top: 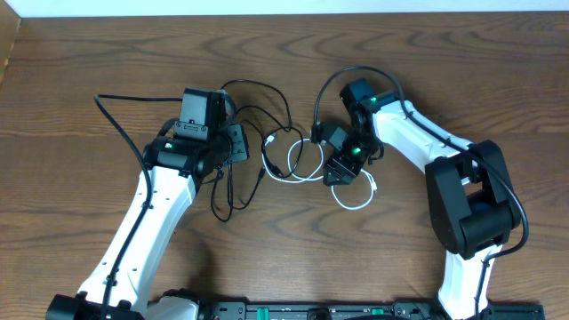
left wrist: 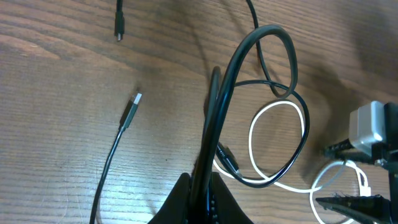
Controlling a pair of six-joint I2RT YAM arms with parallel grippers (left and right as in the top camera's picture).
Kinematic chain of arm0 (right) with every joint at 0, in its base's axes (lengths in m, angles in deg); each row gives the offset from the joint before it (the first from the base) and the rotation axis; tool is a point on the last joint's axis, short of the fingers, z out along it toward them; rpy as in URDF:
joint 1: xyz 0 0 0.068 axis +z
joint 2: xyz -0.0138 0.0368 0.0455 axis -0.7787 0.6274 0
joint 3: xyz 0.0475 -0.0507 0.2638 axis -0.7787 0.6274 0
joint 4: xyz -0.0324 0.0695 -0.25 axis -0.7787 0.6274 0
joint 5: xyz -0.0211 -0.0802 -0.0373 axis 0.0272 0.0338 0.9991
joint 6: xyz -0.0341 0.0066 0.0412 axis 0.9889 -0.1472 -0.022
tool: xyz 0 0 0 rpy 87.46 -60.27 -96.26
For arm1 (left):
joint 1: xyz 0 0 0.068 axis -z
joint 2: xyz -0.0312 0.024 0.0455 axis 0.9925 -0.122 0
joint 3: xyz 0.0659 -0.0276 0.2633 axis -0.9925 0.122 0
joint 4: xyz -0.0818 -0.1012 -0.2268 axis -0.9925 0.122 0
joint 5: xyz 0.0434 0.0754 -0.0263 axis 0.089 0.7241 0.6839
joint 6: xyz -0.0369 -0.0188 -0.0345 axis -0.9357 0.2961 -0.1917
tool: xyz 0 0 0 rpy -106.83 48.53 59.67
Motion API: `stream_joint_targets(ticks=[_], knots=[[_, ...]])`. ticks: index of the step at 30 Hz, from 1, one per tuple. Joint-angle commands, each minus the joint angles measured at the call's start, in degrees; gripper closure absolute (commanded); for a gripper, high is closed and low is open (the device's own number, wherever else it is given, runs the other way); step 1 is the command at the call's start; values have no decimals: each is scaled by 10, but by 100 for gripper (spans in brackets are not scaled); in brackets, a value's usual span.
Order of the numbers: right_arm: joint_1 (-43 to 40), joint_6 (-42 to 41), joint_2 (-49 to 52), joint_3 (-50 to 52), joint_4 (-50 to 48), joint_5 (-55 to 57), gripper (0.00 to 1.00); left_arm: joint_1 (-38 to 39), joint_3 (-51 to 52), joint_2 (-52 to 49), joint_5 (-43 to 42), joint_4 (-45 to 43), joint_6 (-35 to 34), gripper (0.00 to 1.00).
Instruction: Untangle cables
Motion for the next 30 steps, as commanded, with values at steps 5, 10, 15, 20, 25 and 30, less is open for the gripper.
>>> stream_joint_targets(ticks=[5, 10, 15, 20, 25, 30], knots=[[1, 23, -2, 40, -15, -67, 50, -2, -2, -3, 4, 0, 3, 92], [1, 23, -2, 71, -37, -85, 64, -2, -2, -3, 4, 0, 3, 92], [0, -5, -2, 82, -48, -101, 99, -2, -2, -3, 4, 0, 3, 92], [-19, -106, -11, 27, -35, -158, 99, -2, -2, -3, 4, 0, 3, 92], [-47, -201, -57, -49, -9, -163, 99, -2, -2, -3, 4, 0, 3, 93], [-87, -308, -137, -131, 3, -163, 99, -2, -2, -3, 4, 0, 3, 92]])
